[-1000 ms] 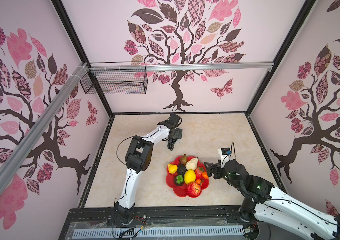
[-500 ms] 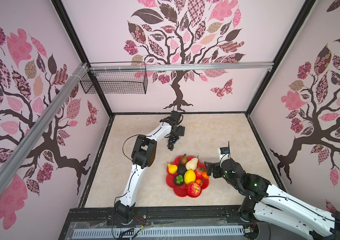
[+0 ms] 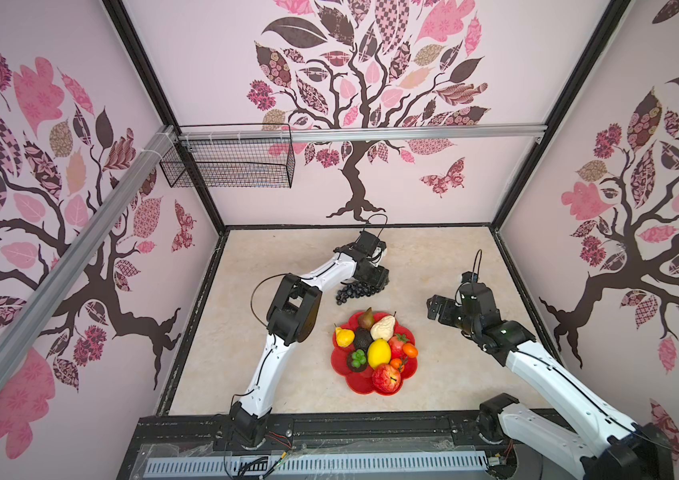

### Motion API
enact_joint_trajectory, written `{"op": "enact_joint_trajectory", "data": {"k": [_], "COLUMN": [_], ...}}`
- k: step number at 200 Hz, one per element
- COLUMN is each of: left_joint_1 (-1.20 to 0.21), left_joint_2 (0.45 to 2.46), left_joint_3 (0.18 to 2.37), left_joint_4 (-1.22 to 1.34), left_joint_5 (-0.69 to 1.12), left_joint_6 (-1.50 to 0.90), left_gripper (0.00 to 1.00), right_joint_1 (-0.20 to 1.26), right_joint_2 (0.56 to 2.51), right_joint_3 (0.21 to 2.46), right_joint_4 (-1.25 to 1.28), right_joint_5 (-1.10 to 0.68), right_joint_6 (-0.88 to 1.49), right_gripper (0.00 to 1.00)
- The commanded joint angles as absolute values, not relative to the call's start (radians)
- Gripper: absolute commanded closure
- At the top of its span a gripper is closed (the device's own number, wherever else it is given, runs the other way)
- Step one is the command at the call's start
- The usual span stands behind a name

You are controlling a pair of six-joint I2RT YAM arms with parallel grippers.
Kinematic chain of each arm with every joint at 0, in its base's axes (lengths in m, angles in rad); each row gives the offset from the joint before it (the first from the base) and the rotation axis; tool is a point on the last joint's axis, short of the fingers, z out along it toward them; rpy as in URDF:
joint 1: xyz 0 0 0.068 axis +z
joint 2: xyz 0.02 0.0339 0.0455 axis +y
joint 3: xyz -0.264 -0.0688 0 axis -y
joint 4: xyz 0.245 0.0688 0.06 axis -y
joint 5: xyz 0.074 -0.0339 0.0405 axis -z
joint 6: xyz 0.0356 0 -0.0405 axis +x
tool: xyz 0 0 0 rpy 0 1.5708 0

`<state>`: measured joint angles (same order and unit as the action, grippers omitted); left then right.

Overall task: Arrange fruit in a fruit bowl
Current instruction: Rotate the fruits at the top-center of the table, then pick up the fruits from the top-center of the table.

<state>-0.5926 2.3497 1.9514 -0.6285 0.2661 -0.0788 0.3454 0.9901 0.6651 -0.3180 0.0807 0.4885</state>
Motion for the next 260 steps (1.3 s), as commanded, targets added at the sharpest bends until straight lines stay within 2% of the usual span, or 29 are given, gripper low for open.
{"op": "enact_joint_trajectory", "data": {"k": [1,38,68,108,155,221,260], "left_joint_1": [-0.603,-0.606,-0.607,-0.606,-0.592,-0.511,-0.518], "left_joint_2": [2.241,2.111,2.074,1.987,1.764,1.374,1.250], "left_joint_3": [1.842,1.665,1.622,1.529,1.263,0.827,0.649], "left_joint_4": [-0.583,-0.456,-0.431,-0.339,-0.204,0.004,0.092], "left_joint_5": [0.361,0.348,0.285,0.215,0.052,-0.057,-0.034], "left_joint_6": [-0.045,-0.103,-0.125,-0.193,-0.322,-0.444,-0.445], "left_gripper": [0.34,0.35,0.35,0.35,0.33,0.28,0.26], "right_joint_1": [0.342,0.342,0.341,0.322,0.299,0.296,0.295], "right_joint_2": [1.073,1.231,1.372,1.534,1.709,1.810,1.855], "right_joint_3": [0.738,0.766,0.803,0.871,0.996,1.029,1.043], "right_joint_4": [-0.249,-0.136,-0.050,0.015,-0.043,-0.044,-0.037], "right_joint_5": [-0.012,-0.079,-0.177,-0.306,-0.438,-0.493,-0.512], "right_joint_6": [0.467,0.471,0.450,0.366,0.264,0.206,0.197], "right_gripper": [0.01,0.08,0.23,0.37,0.54,0.61,0.66]}}
